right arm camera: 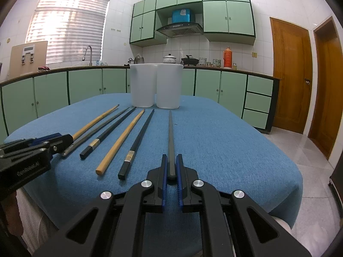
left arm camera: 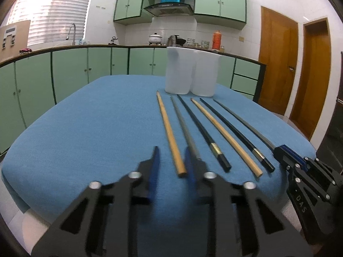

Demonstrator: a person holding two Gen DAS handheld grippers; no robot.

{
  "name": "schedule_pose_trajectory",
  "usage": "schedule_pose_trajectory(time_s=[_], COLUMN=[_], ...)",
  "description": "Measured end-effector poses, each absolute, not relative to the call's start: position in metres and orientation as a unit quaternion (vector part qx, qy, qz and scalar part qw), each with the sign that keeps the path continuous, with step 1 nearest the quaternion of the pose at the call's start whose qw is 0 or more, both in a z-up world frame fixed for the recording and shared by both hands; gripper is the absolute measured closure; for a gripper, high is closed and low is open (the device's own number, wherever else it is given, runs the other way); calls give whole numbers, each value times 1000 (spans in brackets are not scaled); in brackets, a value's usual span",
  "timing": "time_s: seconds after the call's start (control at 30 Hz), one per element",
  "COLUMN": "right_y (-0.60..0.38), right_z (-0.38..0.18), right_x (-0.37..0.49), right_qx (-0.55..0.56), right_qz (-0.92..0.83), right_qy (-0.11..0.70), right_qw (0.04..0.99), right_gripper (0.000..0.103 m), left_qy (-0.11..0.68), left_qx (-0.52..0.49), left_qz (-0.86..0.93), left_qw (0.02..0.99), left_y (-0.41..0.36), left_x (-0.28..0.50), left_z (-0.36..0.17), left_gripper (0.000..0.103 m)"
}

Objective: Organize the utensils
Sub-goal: 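Close the left tool on a light wooden chopstick while the right tool holds the grey chopstick, then lift both chopsticks and lower them into the white holder with both tools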

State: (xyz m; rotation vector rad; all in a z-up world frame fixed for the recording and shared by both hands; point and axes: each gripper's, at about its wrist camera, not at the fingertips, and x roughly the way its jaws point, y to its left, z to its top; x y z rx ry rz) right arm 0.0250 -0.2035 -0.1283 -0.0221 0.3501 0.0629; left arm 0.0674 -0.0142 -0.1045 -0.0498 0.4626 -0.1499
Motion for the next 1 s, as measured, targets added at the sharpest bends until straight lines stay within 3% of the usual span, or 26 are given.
schedule_pose_trajectory(time_s=[0.2,0.57,1.0], right_y=[-203,-205,-222], right_z=[-129,-122,-78], right_x=[26,29,29], right_qx=[-11,-8,19], right_qz=[32,31,52], right_qy=[175,169,134], right_qw=[984,985,989], right_gripper=[95,95,96], left_qy=[229,218,139], left_qx=[-20,-27,-24], left_qz=[-68,-58,-58], left_qw=[971,974,988], left_y=[-20,-16,-8], left_x=[66,61,49], left_z=[-105,-97,-41], left_gripper=[96,96,97])
